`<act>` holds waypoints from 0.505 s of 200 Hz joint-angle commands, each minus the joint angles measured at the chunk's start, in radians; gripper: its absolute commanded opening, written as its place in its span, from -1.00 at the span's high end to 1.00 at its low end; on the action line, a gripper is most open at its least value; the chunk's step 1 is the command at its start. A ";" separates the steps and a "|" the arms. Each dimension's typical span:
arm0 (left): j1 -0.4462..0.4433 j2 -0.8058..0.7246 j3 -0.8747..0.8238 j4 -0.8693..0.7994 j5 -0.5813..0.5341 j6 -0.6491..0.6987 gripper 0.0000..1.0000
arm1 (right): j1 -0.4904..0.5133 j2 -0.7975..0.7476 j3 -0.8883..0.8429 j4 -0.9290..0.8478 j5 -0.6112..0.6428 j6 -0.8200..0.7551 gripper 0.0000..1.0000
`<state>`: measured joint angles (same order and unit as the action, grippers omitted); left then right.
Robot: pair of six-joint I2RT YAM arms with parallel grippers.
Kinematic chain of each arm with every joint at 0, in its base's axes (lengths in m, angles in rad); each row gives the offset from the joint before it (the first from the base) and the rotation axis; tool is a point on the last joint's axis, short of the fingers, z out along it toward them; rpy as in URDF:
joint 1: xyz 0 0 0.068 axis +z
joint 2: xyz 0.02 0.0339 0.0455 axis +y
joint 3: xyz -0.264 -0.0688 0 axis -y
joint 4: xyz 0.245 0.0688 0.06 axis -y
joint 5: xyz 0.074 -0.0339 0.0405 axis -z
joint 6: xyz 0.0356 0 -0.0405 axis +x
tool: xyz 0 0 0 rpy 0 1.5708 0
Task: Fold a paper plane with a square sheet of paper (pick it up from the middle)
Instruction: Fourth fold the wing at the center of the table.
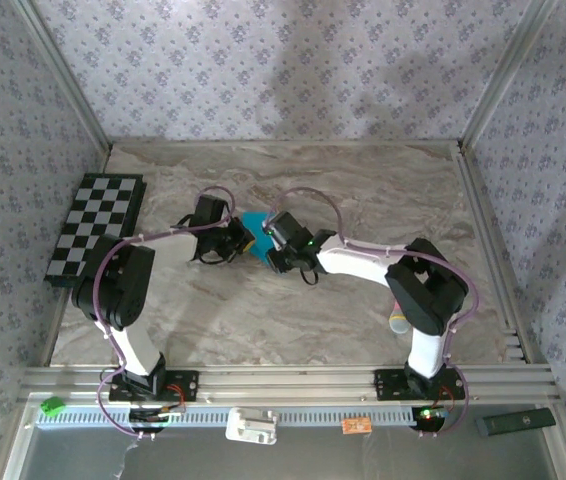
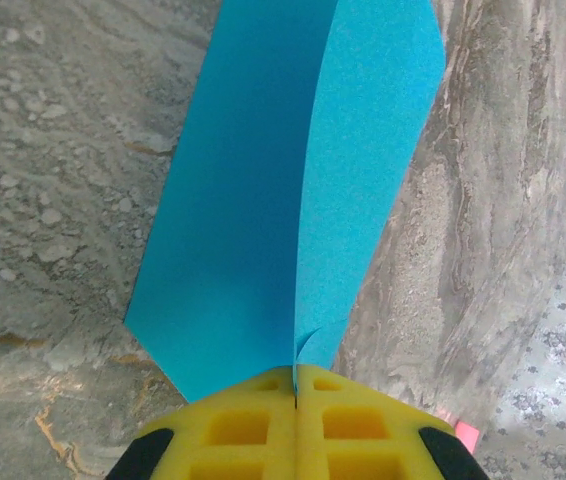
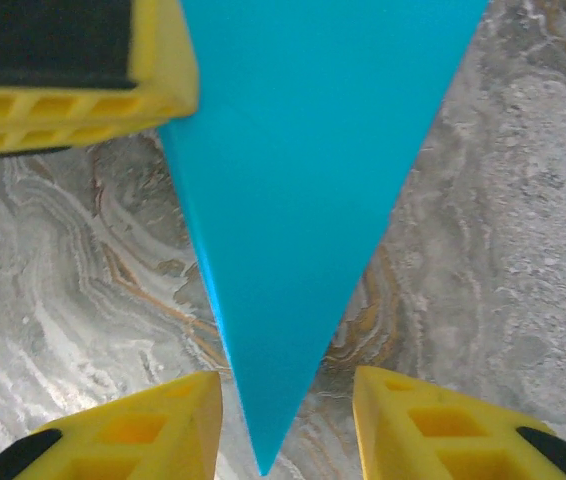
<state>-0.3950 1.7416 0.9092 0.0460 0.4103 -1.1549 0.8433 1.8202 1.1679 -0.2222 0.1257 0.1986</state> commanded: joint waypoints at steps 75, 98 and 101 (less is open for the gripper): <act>-0.005 -0.019 0.049 -0.051 0.025 -0.067 0.91 | 0.023 0.101 0.072 0.036 0.071 -0.053 0.13; -0.005 -0.017 0.049 -0.051 0.029 -0.075 0.90 | 0.025 0.113 0.082 0.033 0.081 -0.057 0.14; -0.005 -0.017 0.049 -0.051 0.029 -0.077 0.90 | 0.027 0.114 0.083 0.033 0.082 -0.057 0.14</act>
<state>-0.3950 1.7416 0.9310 0.0177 0.4198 -1.2118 0.8627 1.9083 1.2175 -0.1890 0.1741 0.1631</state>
